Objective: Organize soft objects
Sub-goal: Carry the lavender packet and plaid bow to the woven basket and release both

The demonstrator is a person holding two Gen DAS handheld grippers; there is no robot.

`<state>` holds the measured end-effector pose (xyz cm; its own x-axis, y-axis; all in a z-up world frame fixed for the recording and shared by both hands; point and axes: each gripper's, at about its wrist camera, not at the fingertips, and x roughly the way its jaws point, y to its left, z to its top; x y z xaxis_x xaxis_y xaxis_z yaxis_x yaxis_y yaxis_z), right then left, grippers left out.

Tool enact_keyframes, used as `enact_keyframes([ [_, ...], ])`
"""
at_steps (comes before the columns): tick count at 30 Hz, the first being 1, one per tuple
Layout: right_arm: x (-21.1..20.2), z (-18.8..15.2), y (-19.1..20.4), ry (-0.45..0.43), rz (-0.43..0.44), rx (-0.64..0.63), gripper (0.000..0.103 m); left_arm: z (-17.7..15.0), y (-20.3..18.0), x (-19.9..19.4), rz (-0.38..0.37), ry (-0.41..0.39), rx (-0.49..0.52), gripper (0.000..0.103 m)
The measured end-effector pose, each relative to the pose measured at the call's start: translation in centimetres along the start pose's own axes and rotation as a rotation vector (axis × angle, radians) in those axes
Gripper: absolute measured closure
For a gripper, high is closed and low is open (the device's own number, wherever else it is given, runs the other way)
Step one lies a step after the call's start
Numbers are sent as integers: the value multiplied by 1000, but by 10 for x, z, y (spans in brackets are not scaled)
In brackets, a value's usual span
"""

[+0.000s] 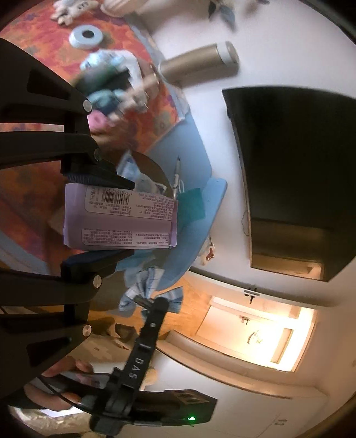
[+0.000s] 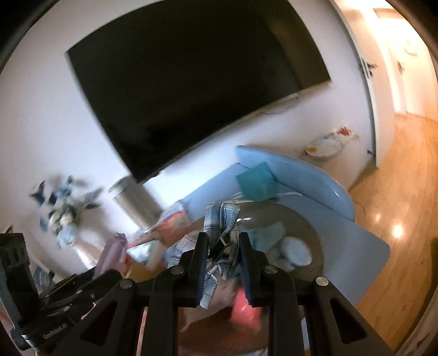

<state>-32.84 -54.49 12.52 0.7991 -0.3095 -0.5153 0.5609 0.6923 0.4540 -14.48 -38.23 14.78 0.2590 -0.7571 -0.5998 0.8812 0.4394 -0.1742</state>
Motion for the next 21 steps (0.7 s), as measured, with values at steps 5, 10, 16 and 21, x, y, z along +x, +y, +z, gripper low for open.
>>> enact_keyframes([
  [5,36,4,-23,82,-51,32,81,4,-6,40,6,44,-4,65],
  [10,46,1,-36,117,-108,43,45,2,-16,54,-4,65,19,28],
  [16,30,-2,-39,88,-115,55,45,-8,-16,41,-6,68,36,27],
  [21,16,-13,-12,78,-49,32,44,-28,-2,6,11,55,25,27],
])
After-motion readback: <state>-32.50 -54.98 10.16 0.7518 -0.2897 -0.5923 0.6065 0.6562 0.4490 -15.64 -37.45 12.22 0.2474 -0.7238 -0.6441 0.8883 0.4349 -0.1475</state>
